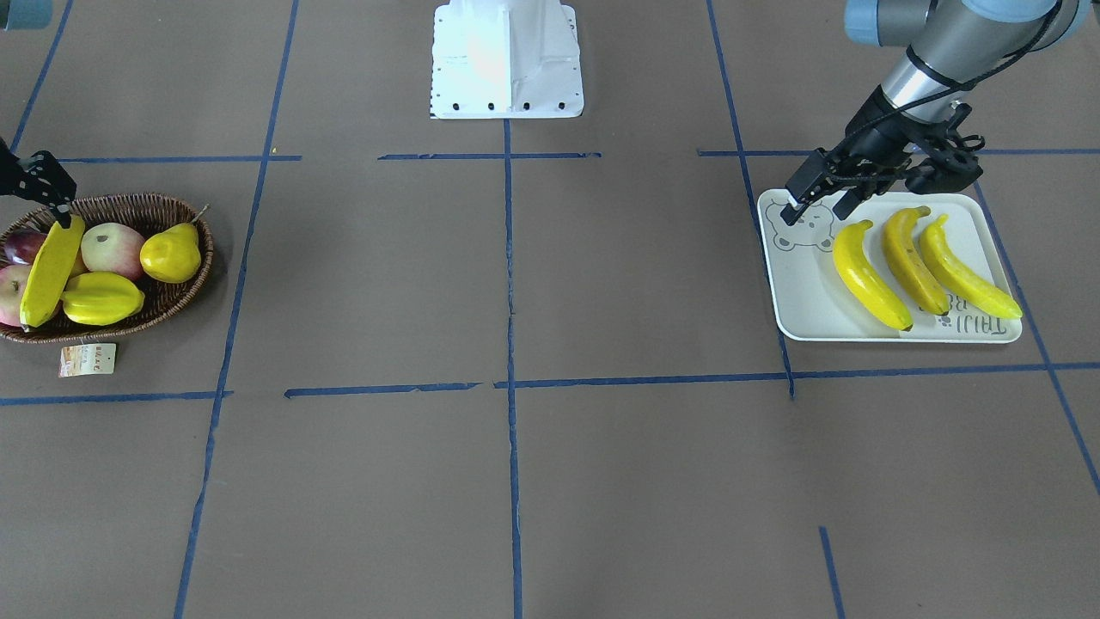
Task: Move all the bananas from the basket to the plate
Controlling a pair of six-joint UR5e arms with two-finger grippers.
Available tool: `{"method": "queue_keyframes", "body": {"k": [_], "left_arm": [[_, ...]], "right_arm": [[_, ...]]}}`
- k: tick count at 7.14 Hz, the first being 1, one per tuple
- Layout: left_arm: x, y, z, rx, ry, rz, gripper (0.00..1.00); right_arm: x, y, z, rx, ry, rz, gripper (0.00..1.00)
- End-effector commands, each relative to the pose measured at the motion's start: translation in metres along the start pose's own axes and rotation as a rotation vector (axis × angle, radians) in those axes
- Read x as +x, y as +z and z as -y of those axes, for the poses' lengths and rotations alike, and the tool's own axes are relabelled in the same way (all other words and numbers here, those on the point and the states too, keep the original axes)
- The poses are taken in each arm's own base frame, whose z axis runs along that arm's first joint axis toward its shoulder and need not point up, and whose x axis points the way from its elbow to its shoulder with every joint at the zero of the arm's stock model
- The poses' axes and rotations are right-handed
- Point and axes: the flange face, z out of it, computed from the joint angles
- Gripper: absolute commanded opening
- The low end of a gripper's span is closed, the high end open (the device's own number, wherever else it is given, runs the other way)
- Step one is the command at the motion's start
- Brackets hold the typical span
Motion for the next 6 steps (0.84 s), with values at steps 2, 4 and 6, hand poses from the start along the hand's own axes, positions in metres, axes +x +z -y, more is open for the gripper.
{"method": "queue_keyframes", "body": {"k": [2, 4, 6], "left_arm": [[0.008, 0.005, -0.004, -0.008, 0.001, -0.005, 1.0], [0.017, 0.005, -0.004, -0.006, -0.014, -0.019, 1.0], [0.022, 0.008, -0.008, -0.013, -0.011, -0.022, 1.0]], "right_arm": [[-0.016, 0.016, -0.007, -0.055, -0.045, -0.003, 0.99], [-0.015, 0.024, -0.009, -0.083, -0.043, -0.007, 0.91], [-0.012, 0.031, -0.011, -0.1, -0.044, -0.011, 0.85]]}}
